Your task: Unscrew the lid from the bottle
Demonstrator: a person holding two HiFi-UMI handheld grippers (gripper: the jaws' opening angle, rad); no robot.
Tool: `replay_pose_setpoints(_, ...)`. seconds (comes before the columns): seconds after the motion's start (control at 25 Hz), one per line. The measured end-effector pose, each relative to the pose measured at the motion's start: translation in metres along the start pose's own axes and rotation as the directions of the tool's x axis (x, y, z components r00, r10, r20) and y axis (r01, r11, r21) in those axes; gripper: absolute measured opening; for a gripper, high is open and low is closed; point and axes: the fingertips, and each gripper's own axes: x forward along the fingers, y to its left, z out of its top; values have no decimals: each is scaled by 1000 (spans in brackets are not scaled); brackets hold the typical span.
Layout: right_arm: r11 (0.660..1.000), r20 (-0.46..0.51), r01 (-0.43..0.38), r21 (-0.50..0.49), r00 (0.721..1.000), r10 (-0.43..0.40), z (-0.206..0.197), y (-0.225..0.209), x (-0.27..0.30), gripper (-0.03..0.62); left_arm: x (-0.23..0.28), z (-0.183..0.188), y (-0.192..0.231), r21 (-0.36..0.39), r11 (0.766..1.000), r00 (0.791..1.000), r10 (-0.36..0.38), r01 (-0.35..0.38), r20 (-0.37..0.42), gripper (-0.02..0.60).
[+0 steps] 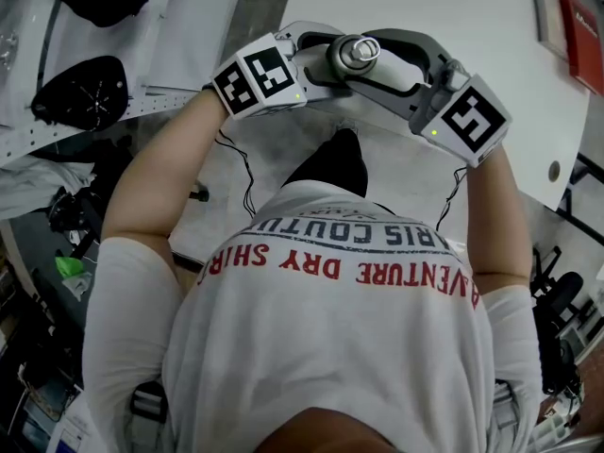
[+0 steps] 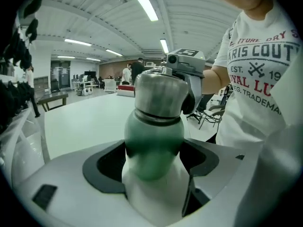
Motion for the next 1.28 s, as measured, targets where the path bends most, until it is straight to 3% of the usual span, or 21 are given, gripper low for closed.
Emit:
replay_pose_setpoints(0.36,988,-29,-143,-59,990,141,0,0,-1,239,1,1,-2,106,983,988,-146,151,-54,365)
replay_pose_setpoints(0.56,980,-24,-187,-71,982,186,2,1,0,239,0,-3,-1,178,964,977,-177,197,-122,364)
replay_pose_setpoints(0.68,977,-33,-201,-77,979,199,1,1,1,239,-1,-3,-1,181,962,975,-186,206,-121,364)
replay_pose_setpoints(0.84,982,-25,-185,-46,983,184,4,2,-1,241,-2,-2,-1,159,971,983,-168,178,-76,364)
replay_pose_setpoints(0.88,984,-16,-176,-35,984,175,6,3,-2,286,-3,-2,0,154,974,985,-156,165,-67,364)
replay_pose_setpoints(0.96,989,-7,-144,-31,990,144,8,4,-5,304,-3,-2,0,135,983,991,-122,127,-46,364)
replay_pose_setpoints(1.16,1000,-3,27,-7,1000,-27,3,4,-12,307,-1,-1,-3,40,999,1000,4,-4,14,364)
replay_pose_setpoints(1.28,993,24,105,47,994,-106,1,9,-11,307,-2,-2,-2,-45,992,992,116,-114,48,364)
